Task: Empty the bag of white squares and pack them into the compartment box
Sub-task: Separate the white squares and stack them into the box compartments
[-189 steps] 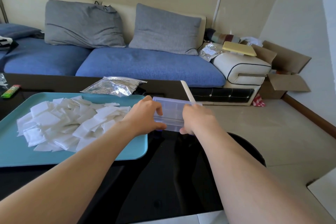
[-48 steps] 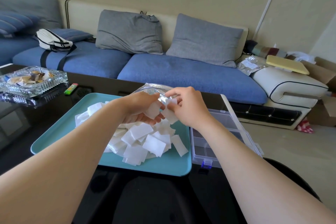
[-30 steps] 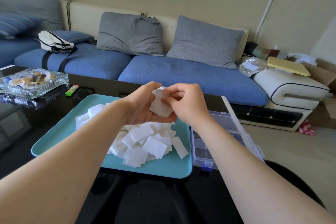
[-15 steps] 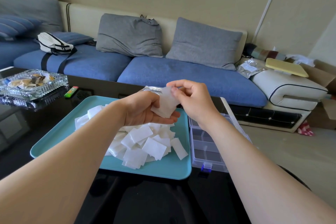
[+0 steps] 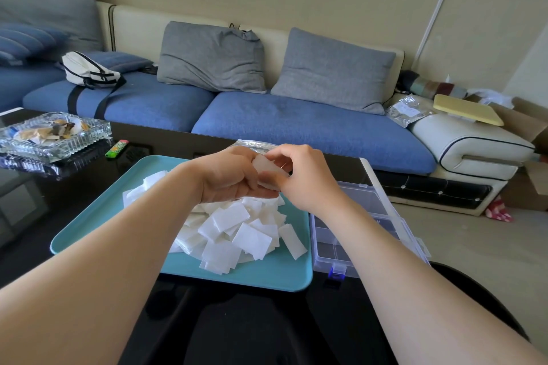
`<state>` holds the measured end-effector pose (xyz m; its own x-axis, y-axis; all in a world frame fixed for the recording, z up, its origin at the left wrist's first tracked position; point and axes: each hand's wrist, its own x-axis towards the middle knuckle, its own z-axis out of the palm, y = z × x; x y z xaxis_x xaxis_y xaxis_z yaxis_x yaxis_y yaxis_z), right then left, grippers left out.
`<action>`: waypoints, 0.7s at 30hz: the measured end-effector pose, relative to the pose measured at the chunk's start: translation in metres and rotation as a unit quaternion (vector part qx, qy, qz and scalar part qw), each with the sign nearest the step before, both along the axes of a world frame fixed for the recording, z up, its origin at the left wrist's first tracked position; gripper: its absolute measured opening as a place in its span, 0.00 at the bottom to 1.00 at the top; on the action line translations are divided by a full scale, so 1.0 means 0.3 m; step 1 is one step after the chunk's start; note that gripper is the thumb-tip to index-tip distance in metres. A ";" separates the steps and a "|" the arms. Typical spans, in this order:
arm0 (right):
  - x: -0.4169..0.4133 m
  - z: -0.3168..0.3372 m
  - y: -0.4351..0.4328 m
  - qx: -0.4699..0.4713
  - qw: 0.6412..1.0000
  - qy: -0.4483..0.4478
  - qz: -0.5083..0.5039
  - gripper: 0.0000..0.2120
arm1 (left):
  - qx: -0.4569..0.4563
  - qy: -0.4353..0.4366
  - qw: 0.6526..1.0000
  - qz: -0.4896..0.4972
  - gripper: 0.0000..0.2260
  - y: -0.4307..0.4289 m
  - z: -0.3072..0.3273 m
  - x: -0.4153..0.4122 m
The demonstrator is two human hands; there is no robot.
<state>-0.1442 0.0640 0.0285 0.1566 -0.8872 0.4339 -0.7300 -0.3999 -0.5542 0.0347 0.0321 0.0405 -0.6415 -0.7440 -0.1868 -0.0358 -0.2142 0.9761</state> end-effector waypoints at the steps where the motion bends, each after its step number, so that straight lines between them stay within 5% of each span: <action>1: 0.000 -0.001 -0.001 0.004 1.000 -0.001 -0.002 0.16 | -0.001 -0.002 1.000 -0.002 0.23 -0.002 -0.002 0.003; 6: -0.005 0.004 -0.004 0.024 0.999 -0.025 0.009 0.04 | 0.013 0.004 1.000 0.022 0.17 -0.015 0.001 -0.007; 8: -0.010 0.007 -0.002 0.050 0.998 -0.021 0.020 0.09 | 0.037 0.018 0.998 0.054 0.15 -0.021 0.001 -0.010; 12: -0.031 -0.002 -0.017 0.099 0.995 -0.026 -0.012 0.03 | 0.020 -0.004 0.997 0.078 0.13 -0.020 -0.004 -0.007; 21: -0.059 0.007 -0.022 0.173 0.960 -0.205 -0.079 0.05 | -0.017 -0.023 0.991 0.128 0.11 -0.030 -0.022 -0.016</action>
